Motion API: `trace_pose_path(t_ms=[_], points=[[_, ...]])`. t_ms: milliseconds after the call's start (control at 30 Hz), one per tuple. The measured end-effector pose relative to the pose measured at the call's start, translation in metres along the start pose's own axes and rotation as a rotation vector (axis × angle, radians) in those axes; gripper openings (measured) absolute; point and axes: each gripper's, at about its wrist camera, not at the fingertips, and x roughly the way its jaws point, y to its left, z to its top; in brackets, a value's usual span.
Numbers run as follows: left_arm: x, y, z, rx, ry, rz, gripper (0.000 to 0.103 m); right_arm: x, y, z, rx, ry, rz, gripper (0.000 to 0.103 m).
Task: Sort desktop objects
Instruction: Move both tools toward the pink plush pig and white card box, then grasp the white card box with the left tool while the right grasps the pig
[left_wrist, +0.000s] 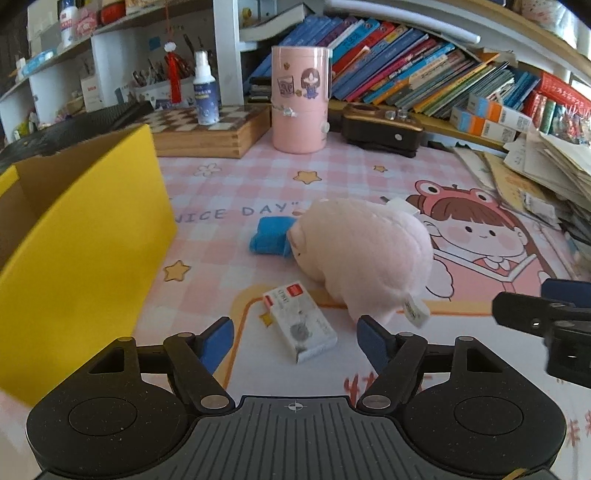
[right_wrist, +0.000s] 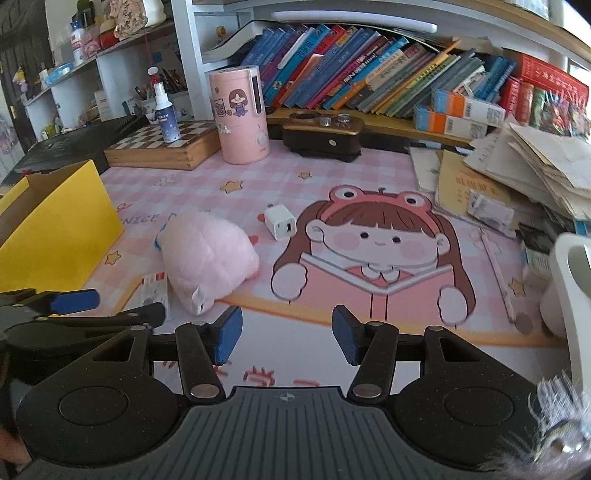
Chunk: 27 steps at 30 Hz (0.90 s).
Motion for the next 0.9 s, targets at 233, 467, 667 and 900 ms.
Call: trace_pose_path(t_ms=[233,467,667,900], points=[[0.023,0.001,0.0,-0.015,0.035,0.021,0.05,0.008,-0.009,0.011,-0.006,-0.011,-0.006,0.053],[0.015,0.013,-0.002,-0.037,0.03,0.017,0.028,0.015,-0.011,0.014,-0.019,-0.015,0.002,0.055],[-0.012,0.035,-0.01,-0.1,0.031,0.035,0.028,0.025,0.001,0.022,-0.037,-0.025,0.075,0.071],[-0.047,0.048,-0.019,-0.151,0.015,0.028,0.028,0.055,0.035,0.036,-0.178,-0.016,0.187,0.084]])
